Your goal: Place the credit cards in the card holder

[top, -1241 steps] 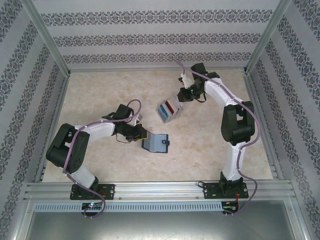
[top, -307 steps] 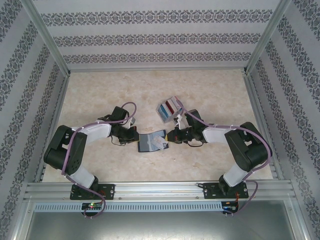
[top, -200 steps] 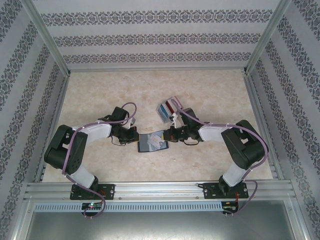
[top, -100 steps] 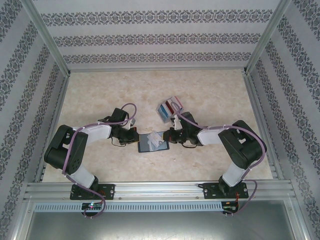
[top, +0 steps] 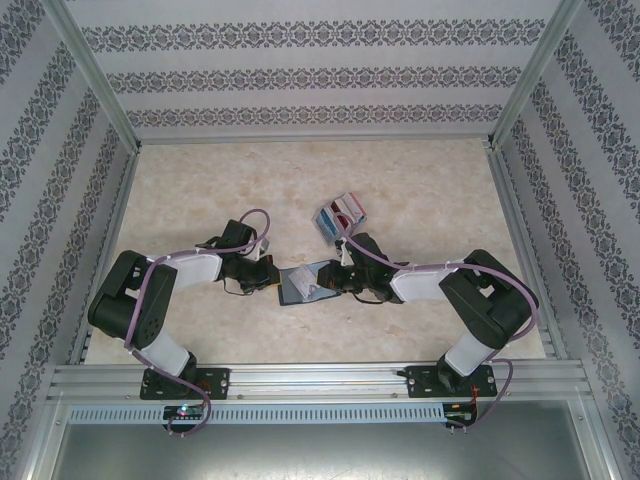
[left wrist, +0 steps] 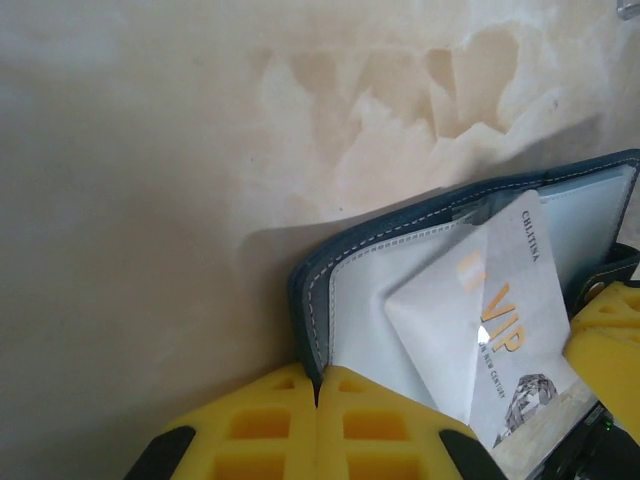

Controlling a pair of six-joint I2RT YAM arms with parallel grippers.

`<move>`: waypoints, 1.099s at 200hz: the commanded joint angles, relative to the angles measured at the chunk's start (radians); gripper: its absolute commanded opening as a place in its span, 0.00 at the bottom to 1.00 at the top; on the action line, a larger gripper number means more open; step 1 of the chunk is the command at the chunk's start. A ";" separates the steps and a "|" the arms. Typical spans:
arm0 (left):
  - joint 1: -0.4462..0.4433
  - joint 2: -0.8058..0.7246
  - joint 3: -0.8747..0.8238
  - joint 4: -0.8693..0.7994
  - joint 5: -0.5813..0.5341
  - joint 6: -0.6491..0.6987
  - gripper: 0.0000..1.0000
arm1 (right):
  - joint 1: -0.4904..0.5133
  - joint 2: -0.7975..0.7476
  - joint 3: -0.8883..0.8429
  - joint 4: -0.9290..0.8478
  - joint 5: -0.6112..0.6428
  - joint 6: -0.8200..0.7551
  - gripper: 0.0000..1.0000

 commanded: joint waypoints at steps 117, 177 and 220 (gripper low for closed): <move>0.007 0.012 -0.045 0.065 0.009 -0.063 0.00 | 0.092 -0.001 -0.018 0.045 0.180 0.069 0.00; 0.008 -0.004 -0.065 0.082 -0.006 -0.074 0.00 | 0.131 0.005 -0.011 0.051 0.199 0.087 0.05; 0.008 -0.014 -0.080 0.089 -0.019 -0.109 0.00 | 0.141 0.042 0.028 0.035 0.132 0.106 0.08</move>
